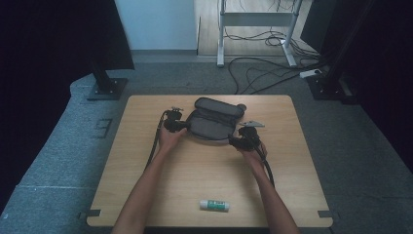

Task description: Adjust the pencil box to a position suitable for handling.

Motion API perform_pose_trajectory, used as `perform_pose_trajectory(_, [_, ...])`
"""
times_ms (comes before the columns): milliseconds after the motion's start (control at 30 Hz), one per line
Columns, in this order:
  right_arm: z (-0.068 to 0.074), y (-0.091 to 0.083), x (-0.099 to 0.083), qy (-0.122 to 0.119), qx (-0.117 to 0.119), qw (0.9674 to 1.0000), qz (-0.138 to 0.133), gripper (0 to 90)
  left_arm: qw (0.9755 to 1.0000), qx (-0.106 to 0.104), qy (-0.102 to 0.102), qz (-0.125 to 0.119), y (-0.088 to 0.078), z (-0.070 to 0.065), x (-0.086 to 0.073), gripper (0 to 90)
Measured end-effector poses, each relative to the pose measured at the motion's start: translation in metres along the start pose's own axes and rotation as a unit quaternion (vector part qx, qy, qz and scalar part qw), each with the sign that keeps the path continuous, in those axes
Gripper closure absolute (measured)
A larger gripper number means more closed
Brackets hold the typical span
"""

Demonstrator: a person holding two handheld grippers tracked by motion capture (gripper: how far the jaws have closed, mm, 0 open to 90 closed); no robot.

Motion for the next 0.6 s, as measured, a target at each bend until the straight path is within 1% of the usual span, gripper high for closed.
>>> perform_pose_trajectory(67, [0.001, 0.001, 0.001, 0.001, 0.0, 1.0, -0.003, 36.6, 1.0, 0.001, 0.0, 0.0, 0.0, 0.0, 0.0, 61.9])
perform_pose_trajectory(267, [0.0, 0.009, -0.001, 0.004, -0.005, 1.0, 0.005, 36.8, 1.0, 0.001, -0.001, 0.001, 0.0, 0.0, 0.0, 62.0])
perform_pose_trajectory(300, [-0.001, 0.01, -0.001, 0.009, -0.006, 0.9999, 0.007, 36.4, 1.0, 0.001, -0.001, 0.0, 0.0, 0.0, 0.0, 62.0])
perform_pose_trajectory(500, [0.002, 0.013, 0.006, 0.008, -0.008, 0.9999, 0.009, 36.2, 1.0, 0.002, -0.001, 0.0, 0.0, 0.0, 0.0, 62.1])
perform_pose_trajectory(600, [0.004, 0.019, 0.008, 0.01, -0.013, 0.9998, 0.012, 36.3, 1.0, 0.003, -0.003, 0.001, 0.001, -0.001, -0.001, 62.3])
Point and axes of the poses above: each handheld gripper's, and its own axes: y roughly forward along the jaws, x roughly out of its top, z roughly to its left, the point moved 1 cm from there along y, roughly forward along the jaws, and after that the axes turned 9 degrees about y, right-handed, at the moved point
